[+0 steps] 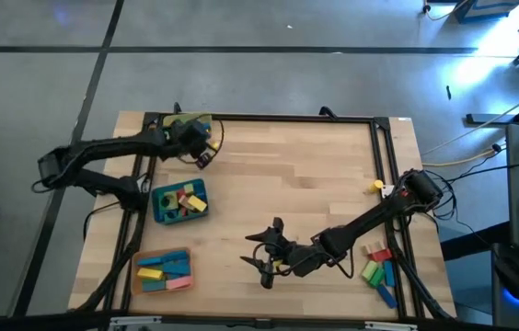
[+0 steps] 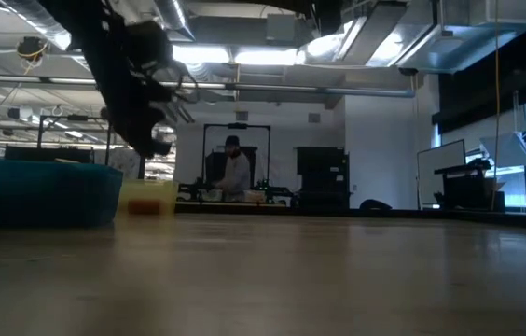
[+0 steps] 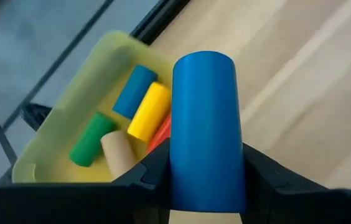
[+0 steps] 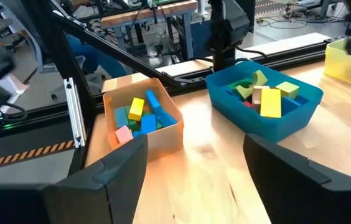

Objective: Sort blocks by size
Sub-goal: Put the blue cylindrical block into the yellow bin, then put the light green cylindrical block into the yellow bin

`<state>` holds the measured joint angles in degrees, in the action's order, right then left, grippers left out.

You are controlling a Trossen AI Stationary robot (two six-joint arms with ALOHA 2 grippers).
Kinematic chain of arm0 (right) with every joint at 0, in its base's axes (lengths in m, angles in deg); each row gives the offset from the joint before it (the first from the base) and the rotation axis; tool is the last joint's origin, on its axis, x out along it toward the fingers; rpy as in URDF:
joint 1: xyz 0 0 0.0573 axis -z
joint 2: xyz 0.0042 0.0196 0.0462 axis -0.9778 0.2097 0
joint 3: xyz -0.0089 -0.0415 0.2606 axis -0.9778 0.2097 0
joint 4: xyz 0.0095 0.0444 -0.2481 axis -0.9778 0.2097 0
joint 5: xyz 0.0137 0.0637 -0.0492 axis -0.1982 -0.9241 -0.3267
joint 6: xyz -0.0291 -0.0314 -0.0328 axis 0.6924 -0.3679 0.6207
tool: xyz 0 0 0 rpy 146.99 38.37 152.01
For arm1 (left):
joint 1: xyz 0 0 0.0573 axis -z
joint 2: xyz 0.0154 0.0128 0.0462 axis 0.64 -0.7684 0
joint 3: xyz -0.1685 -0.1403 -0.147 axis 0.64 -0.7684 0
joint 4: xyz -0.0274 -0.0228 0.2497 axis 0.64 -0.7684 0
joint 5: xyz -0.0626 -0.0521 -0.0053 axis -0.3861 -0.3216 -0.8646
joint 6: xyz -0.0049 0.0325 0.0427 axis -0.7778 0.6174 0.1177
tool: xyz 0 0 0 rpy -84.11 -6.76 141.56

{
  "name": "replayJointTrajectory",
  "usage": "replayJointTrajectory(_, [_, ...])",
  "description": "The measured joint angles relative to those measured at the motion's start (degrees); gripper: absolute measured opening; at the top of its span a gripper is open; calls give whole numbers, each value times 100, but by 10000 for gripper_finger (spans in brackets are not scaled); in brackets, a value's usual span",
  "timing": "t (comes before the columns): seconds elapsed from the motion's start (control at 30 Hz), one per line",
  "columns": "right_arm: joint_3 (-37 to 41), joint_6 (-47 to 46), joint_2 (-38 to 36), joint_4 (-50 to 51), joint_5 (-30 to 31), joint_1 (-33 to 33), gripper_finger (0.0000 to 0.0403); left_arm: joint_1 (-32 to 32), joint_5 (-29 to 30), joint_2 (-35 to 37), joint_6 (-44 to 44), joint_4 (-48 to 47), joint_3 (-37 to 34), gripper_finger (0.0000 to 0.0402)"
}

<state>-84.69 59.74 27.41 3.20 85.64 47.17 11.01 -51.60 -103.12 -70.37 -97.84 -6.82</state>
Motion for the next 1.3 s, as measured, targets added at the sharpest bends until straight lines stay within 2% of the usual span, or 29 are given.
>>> replayJointTrajectory(0.17, [0,-10,0,-5,-25,0,264,-730,-145,-437,178,157,-2,112])
replayJointTrajectory(0.3, [0,-33,0,4,-25,0,264,-1081,-382,-677,287,230,-2,114])
replayJointTrajectory(0.5, [0,-35,0,21,-25,0,264,-1264,-524,-750,308,277,-2,150])
replayJointTrajectory(0.77, [0,-35,0,71,-25,0,264,-1191,-557,-680,401,209,-2,198])
replayJointTrajectory(1.03, [0,-37,4,148,-25,0,264,-379,-787,195,234,-207,92,199])
replayJointTrajectory(1.17, [0,-35,4,155,-25,0,264,423,-1289,807,2,-262,91,198])
replayJointTrajectory(1.3, [0,-35,4,197,-25,0,264,1445,-1423,1337,-114,-193,-45,198])
